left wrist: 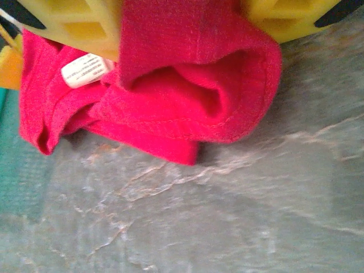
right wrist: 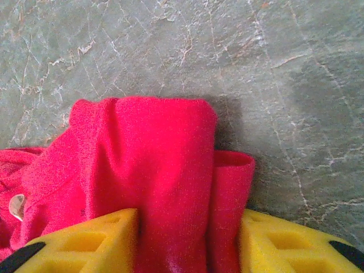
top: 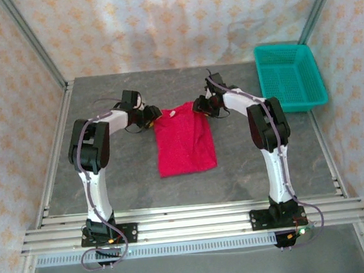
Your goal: Fold the inside-out t-shirt
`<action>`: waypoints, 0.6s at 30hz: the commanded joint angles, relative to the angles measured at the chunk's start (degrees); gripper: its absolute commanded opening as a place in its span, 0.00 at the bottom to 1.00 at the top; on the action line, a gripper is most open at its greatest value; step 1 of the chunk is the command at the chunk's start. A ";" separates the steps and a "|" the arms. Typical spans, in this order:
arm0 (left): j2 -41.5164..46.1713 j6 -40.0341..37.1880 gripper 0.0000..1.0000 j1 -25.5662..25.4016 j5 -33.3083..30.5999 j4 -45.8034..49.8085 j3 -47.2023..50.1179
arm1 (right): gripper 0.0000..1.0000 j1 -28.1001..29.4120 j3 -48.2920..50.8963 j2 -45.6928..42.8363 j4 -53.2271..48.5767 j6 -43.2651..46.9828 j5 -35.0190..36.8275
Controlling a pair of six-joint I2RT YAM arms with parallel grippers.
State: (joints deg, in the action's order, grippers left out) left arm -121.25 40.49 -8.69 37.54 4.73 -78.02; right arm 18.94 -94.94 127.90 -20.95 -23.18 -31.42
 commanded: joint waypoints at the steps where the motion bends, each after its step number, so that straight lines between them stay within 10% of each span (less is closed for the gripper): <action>1: -2.91 2.77 0.40 -3.28 1.95 -3.53 -2.23 | 0.43 0.40 1.48 1.99 2.44 -0.96 -1.71; 10: -3.12 0.66 0.00 -3.83 -1.43 2.10 -5.04 | 0.03 -0.07 0.46 1.97 0.26 0.99 -0.37; 18: 1.86 -0.24 0.00 -2.56 -3.16 9.57 -15.15 | 0.00 -1.27 -9.30 -2.24 -5.19 2.25 -0.03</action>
State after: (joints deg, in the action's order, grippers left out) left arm -124.25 41.58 -11.90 35.53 11.31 -87.64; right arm 18.31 -98.78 128.88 -23.57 -22.22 -32.08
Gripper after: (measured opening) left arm 0.083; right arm 0.065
